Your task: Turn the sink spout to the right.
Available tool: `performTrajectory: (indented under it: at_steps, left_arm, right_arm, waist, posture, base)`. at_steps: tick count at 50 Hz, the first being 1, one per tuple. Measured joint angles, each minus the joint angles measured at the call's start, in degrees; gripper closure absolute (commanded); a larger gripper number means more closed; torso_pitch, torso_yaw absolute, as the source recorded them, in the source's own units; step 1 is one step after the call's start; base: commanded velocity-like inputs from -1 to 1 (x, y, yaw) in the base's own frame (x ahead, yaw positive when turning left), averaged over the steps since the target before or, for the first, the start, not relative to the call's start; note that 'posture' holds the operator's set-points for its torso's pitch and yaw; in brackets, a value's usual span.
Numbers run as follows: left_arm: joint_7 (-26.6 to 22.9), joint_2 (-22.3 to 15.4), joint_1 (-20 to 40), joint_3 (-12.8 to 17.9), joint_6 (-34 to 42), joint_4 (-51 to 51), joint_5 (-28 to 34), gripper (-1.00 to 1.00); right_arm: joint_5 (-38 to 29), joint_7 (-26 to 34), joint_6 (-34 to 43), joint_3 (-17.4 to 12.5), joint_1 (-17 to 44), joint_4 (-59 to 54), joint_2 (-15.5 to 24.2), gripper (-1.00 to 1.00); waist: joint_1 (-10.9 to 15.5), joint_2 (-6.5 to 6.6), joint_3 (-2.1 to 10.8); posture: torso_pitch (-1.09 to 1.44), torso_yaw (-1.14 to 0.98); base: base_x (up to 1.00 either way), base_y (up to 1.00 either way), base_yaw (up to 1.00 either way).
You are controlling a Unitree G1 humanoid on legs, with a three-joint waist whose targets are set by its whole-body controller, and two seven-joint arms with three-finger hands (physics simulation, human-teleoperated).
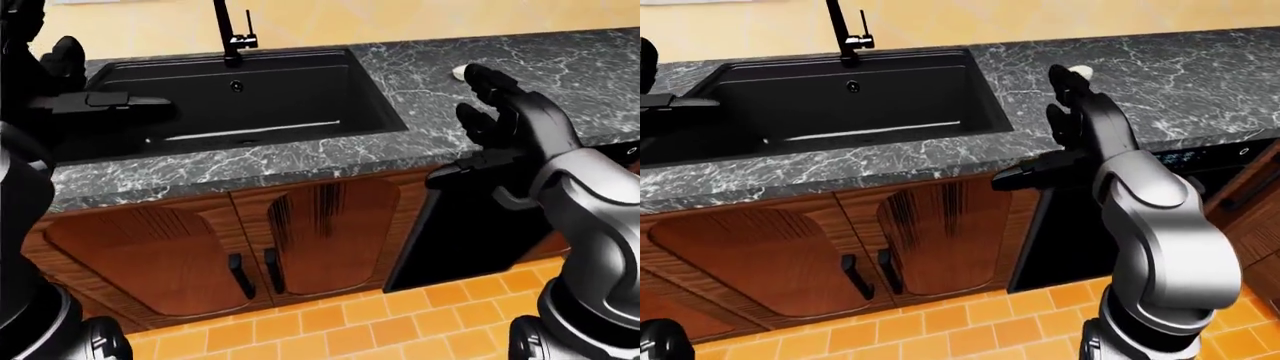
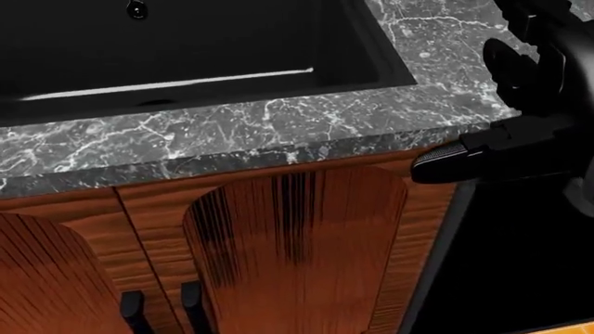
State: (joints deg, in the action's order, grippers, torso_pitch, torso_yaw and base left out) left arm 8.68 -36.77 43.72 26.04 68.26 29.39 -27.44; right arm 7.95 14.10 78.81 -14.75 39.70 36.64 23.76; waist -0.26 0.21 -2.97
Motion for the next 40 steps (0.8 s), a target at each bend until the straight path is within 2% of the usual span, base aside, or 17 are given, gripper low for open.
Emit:
performTrajectory:
  at_steps: [8, 9, 11, 13, 14, 15, 18, 19, 20, 22, 25, 26, 31, 34, 40]
  left_arm:
    - [2.30, -1.82, -1.55, 0.71, -0.67, 0.19, -4.18, -1.00]
    - [2.54, -1.77, -1.66, 0.52, -0.50, 0.05, -4.63, -1.00]
    - [2.88, -2.06, -1.41, -0.08, -0.30, 0.44, -5.68, -1.00]
    - [3.29, -2.54, -1.09, 0.03, -0.44, 1.08, -6.64, -1.00]
    - [3.55, -2.74, -0.94, 0.18, -0.62, 1.32, -7.03, -1.00]
    - [3.83, -2.94, -0.69, 0.19, -0.80, 1.69, -7.43, -1.00]
    - [4.73, -3.68, -0.07, 0.36, -1.39, 2.24, -8.55, -1.00]
    - [5.07, -3.96, -0.17, 0.57, -1.36, 2.02, -8.81, -1.00]
    - [5.46, -3.90, -0.56, 0.84, -1.24, 1.64, -8.94, -1.00]
    - [6.24, -3.71, -1.42, 0.70, -0.38, 0.50, -9.06, -1.00]
    - [6.96, -3.96, -1.24, 0.05, 0.38, 0.13, -9.60, -1.00]
    - [7.09, -3.93, -1.05, -0.03, 0.20, 0.61, -9.86, -1.00]
    - [7.45, -4.25, -0.87, -0.37, -0.36, 2.04, -11.60, -1.00]
    - [7.81, -4.48, -0.76, -0.25, -0.72, 2.17, -12.13, -1.00]
    - [8.47, -4.58, -0.87, -0.54, -0.73, 1.58, -12.57, -1.00]
  right_arm:
    - [-0.39, -0.06, -0.20, 0.16, -0.15, 0.30, 0.34, -1.00]
    - [-0.45, -0.04, -0.10, 0.16, -0.22, 0.24, 0.39, -1.00]
    - [-0.72, -0.06, 0.01, -0.30, -0.57, 0.27, 0.53, -1.00]
    - [-0.99, -0.10, -0.06, -0.55, -0.15, 0.23, 0.61, -1.00]
    - [-1.06, -0.10, -0.17, -0.68, 0.05, 0.43, 0.62, -1.00]
    - [-1.10, -0.08, -0.22, -0.98, 0.02, 0.80, 0.70, -1.00]
    - [-0.95, -0.04, -0.05, -1.56, 0.72, 1.25, 0.39, -1.00]
    - [-0.73, 0.00, -0.02, -1.46, 1.03, 1.41, -0.01, -1.00]
    - [-0.38, 0.12, 0.06, -1.07, 0.80, 1.62, -0.47, -1.00]
    - [0.53, 0.47, 0.55, -0.03, 0.42, 1.14, -0.69, -1.00]
    - [1.28, 0.53, 0.94, 0.04, 1.06, -0.03, -0.37, -1.00]
    - [1.24, 0.34, 0.76, -0.35, 1.28, -0.05, -0.14, -1.00]
    - [0.63, -0.99, 0.49, -2.04, 1.76, -0.37, 0.38, -1.00]
    - [0.52, -1.42, 0.45, -1.64, 1.72, -0.43, 1.17, -1.00]
    - [0.90, -0.97, 0.33, -0.73, 1.05, -0.78, 1.71, -1.00]
  waist:
    - [0.12, 0.57, -0.04]
    - [0.19, 0.09, -0.19]
    - [0.32, -2.09, 0.16]
    - [0.42, -2.47, 0.84]
    - [0.45, -2.23, 0.82]
    - [0.20, -0.93, 0.93]
    - [-1.12, 2.89, -0.90]
    - [-0.84, 3.46, -0.94]
    - [-0.26, 2.56, -1.85]
    - [0.34, 1.14, -2.50]
    - [0.57, -1.72, -1.92]
    - [0.52, -2.30, -1.69]
    - [0.03, -0.22, -1.01]
    - [0.00, 0.82, -0.76]
    - [0.19, 0.51, -0.73]
  posture:
    - [0.00, 0.00]
    - [0.00, 0.00]
    - [0.00, 0.00]
    - [0.00, 0.00]
    - [0.00, 0.00]
    - [0.00, 0.00]
    - [0.00, 0.00]
    - [0.00, 0.00]
    - [0.00, 0.00]
    - [0.00, 0.00]
    - [0.00, 0.00]
    - [0.00, 0.00]
    - [0.00, 0.00]
    - [0.00, 0.00]
    - [0.00, 0.00]
  base:
    - [0.00, 0.14, 0.00]
    - [0.00, 1.00, 0.00]
    - [0.00, 1.00, 0.00]
    - [0.00, 1.00, 0.00]
    - [0.00, 0.17, 0.00]
    - [0.00, 0.00, 0.00]
    - [0.00, 0.00, 0.00]
    - [0.00, 0.00, 0.00]
    - [0.00, 0.00, 0.00]
    - [0.00, 0.00, 0.00]
    - [0.00, 0.00, 0.00]
    - [0.00, 0.00, 0.00]
    - [0.00, 0.00, 0.00]
    - [0.00, 0.00, 0.00]
    - [0.00, 0.00, 0.00]
